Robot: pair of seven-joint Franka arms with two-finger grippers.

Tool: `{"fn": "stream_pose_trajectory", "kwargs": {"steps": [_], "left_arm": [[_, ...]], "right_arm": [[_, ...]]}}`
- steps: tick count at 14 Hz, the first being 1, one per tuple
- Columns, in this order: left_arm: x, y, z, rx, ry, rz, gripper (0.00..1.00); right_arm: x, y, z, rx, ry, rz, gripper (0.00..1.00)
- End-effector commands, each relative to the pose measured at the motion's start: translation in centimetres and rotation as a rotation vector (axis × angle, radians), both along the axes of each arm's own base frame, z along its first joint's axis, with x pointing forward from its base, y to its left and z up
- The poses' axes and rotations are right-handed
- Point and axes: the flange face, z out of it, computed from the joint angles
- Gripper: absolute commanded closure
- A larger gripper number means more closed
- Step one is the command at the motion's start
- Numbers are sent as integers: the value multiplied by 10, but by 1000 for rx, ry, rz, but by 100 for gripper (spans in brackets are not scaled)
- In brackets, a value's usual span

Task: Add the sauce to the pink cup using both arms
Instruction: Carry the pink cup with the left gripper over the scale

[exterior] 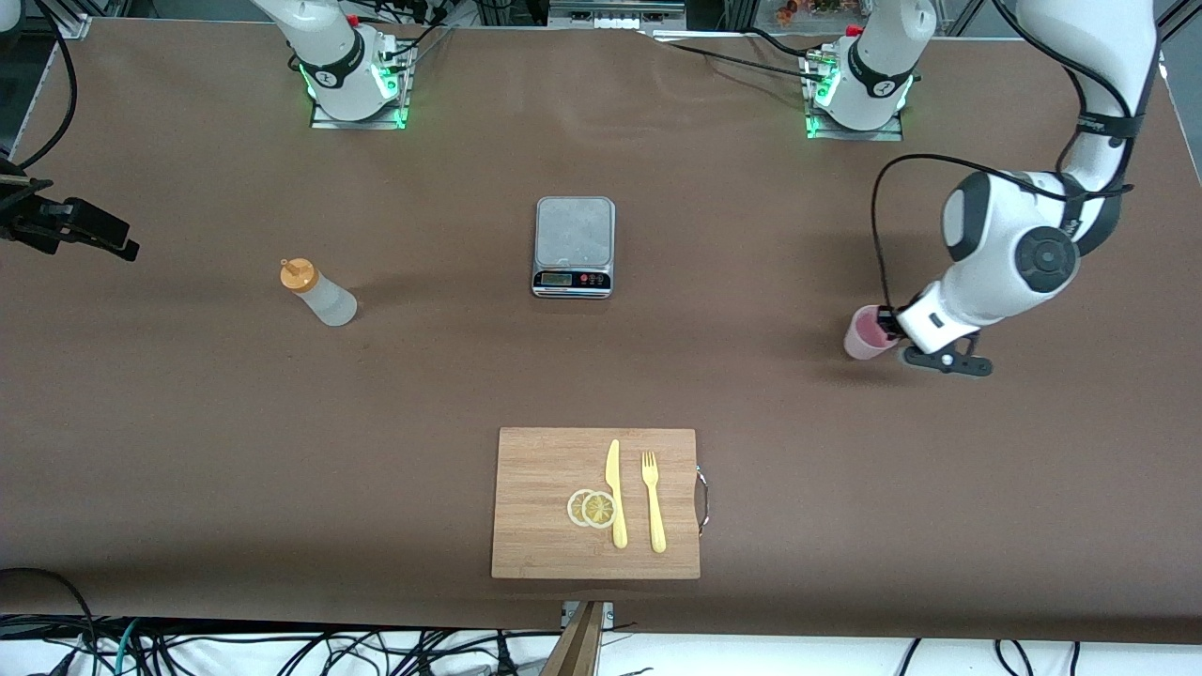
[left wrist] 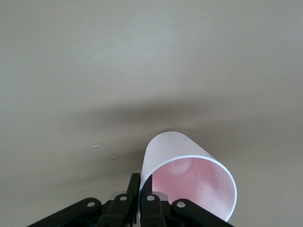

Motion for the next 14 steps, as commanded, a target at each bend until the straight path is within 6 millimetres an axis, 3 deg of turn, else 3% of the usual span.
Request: {"fn": "stream_pose_trajectory", "kwargs": {"steps": [1, 4, 8, 10, 14], "left_arm": [[-8, -88, 25, -25, 12, -7, 100], [-49, -194, 25, -52, 43, -4, 100], [-106, -311, 36, -105, 64, -52, 100], [-131, -349, 40, -123, 75, -42, 100], [-171, -412, 28, -126, 76, -4, 100]], "right_arm": [[-1, -1, 4, 15, -11, -12, 0], [-1, -1, 4, 15, -11, -12, 0], [-1, -1, 4, 15, -9, -13, 0], [-1, -1, 3, 15, -8, -13, 0], [-1, -1, 2, 15, -8, -13, 0]]}}
